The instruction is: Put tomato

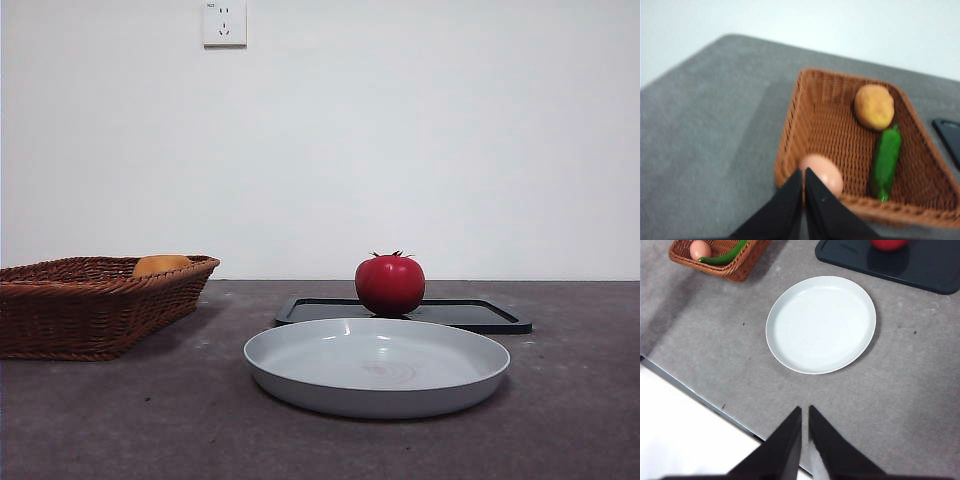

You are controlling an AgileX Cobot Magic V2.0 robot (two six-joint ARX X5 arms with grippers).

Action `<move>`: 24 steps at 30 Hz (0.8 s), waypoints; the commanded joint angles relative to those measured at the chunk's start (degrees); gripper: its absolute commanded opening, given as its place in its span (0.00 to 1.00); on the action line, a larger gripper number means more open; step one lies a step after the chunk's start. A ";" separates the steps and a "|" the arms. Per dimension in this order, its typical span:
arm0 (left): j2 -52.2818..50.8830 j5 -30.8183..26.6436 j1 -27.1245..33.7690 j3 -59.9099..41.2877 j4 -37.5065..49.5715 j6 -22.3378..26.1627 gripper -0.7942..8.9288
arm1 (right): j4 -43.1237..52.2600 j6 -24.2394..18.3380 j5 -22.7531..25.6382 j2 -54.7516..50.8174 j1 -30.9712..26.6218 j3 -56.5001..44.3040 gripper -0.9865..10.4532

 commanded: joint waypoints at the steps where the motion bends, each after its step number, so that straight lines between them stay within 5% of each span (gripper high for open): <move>1: -1.79 0.39 0.15 -1.73 1.03 -0.39 0.09 | 0.72 0.42 0.22 0.28 0.61 0.55 0.10; 12: -8.39 9.44 0.15 -7.37 1.03 2.29 0.09 | 0.72 0.42 0.22 0.28 0.61 0.55 0.10; 24: -10.97 8.87 0.87 -7.72 -2.12 10.10 0.09 | 0.79 0.42 0.24 0.28 0.61 0.55 0.10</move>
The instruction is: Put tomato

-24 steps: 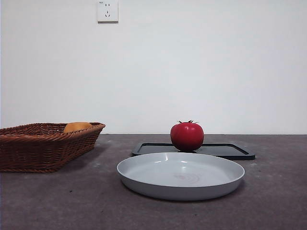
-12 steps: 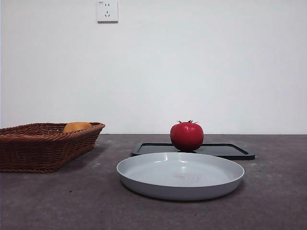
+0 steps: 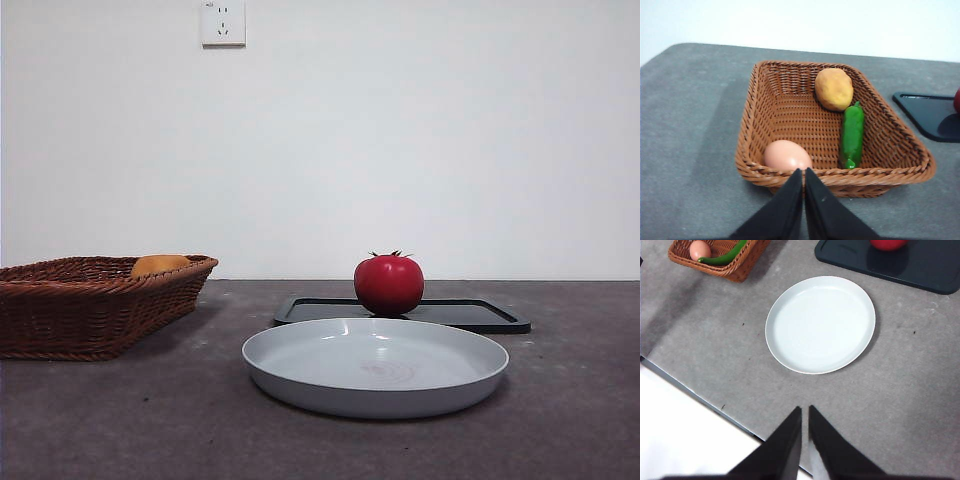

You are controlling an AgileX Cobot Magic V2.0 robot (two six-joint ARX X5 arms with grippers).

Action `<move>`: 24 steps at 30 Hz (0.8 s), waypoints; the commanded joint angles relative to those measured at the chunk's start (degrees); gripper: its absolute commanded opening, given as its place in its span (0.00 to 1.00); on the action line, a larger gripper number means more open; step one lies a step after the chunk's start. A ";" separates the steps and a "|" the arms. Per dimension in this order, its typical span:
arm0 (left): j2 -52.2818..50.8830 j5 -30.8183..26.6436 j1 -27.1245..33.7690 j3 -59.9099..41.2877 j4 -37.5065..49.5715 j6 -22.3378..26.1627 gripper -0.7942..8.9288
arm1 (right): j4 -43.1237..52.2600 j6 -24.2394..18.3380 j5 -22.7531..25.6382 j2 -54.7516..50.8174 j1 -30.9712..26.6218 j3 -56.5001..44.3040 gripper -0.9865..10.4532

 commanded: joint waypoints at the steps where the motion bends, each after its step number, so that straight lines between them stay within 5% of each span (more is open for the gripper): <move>1: -0.04 -1.31 0.37 -1.20 -0.85 1.46 0.09 | 0.79 0.42 0.24 0.31 0.61 0.55 0.10; 5: -0.04 -4.83 0.59 -1.20 -1.09 -1.88 0.09 | 0.81 0.42 0.24 0.31 0.61 0.55 0.10; 24: -0.04 -5.01 0.57 -1.20 -0.81 -2.23 0.09 | 0.90 0.42 0.24 0.31 0.61 0.55 0.10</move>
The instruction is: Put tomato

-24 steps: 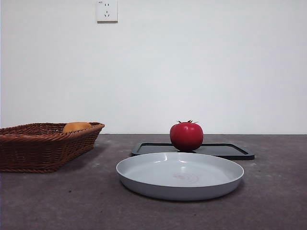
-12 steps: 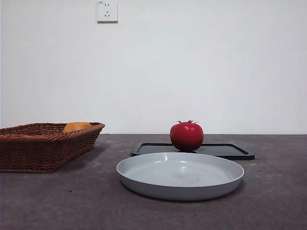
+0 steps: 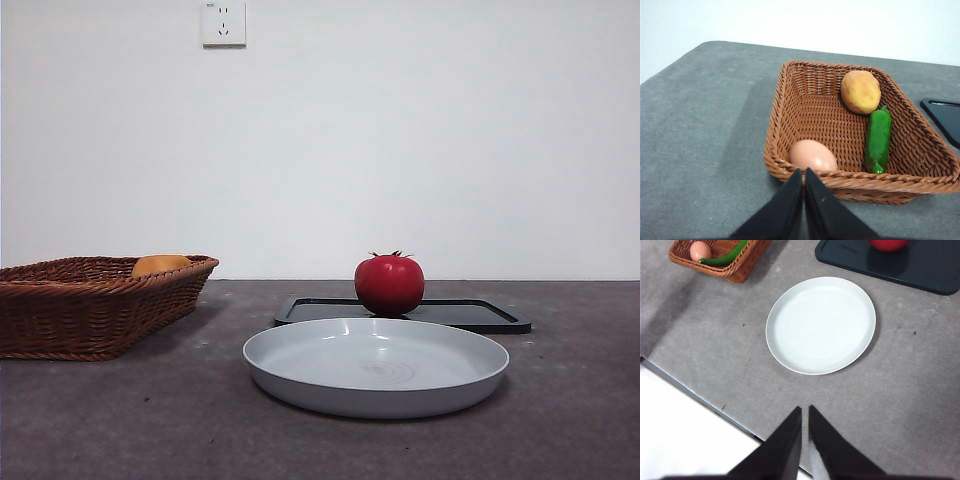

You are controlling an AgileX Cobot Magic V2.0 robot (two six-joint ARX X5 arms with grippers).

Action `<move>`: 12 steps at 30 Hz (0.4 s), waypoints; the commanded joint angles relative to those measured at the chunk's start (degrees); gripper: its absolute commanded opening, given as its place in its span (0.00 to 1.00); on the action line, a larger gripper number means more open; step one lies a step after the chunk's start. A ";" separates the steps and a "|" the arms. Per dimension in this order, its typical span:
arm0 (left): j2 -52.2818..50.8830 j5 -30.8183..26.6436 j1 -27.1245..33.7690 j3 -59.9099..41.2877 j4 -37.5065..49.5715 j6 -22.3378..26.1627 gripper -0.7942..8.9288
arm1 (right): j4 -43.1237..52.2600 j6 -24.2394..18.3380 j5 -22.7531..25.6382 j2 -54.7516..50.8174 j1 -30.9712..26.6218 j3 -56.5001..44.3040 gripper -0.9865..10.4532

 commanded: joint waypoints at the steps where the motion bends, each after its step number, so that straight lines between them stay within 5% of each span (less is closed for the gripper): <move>1: -0.04 -0.48 0.09 -1.20 -0.48 -0.13 0.09 | 0.76 0.42 0.24 0.28 0.61 0.55 0.10; 6: -0.04 -0.48 0.09 -1.20 -0.48 -0.13 0.09 | 0.79 -0.04 0.31 0.26 0.59 0.55 0.10; 12: -0.02 -0.48 0.09 -1.20 -0.50 -0.13 0.09 | 10.16 -14.88 9.60 -2.62 -8.04 -3.85 0.10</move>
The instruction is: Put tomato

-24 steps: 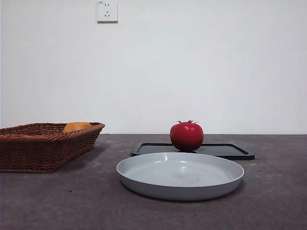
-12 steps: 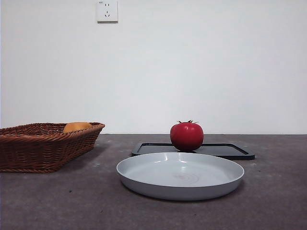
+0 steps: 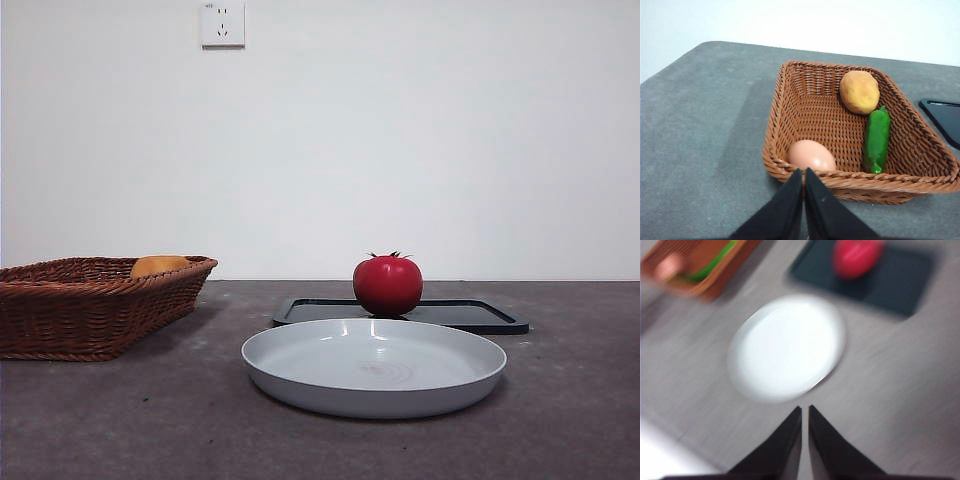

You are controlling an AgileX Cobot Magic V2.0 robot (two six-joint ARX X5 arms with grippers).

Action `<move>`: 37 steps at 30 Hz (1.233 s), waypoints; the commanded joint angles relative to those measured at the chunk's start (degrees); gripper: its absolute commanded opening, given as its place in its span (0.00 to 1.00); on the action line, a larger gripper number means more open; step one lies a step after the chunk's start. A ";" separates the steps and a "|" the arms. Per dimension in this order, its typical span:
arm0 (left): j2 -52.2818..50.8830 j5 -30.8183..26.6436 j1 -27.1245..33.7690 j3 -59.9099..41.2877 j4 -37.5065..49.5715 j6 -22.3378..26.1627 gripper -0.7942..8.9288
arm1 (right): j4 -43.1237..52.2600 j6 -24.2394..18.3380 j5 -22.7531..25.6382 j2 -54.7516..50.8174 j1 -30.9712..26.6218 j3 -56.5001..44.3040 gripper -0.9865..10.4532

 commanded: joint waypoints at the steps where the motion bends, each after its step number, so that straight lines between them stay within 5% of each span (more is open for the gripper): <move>1: -0.02 -0.46 0.11 -1.20 -0.48 -0.13 0.09 | 10.36 -11.13 1.16 -2.75 -6.34 -5.09 0.10; 4: -0.02 -0.46 0.11 -1.20 -0.48 -0.13 0.09 | 25.55 -15.91 0.26 -8.48 -16.09 -14.84 0.10; 8: -0.02 -0.46 0.11 -1.20 -0.48 -0.13 0.09 | 40.83 -16.85 -3.34 -17.25 -28.79 -28.52 0.10; 16: -0.02 -0.46 0.11 -1.18 -0.48 -0.13 0.09 | 49.66 -17.75 -10.64 -31.12 -45.09 -46.64 0.10; 37: -0.02 -0.46 0.11 -1.18 -0.48 -0.13 0.09 | 45.33 -19.19 -16.17 -35.12 -48.76 -53.07 0.10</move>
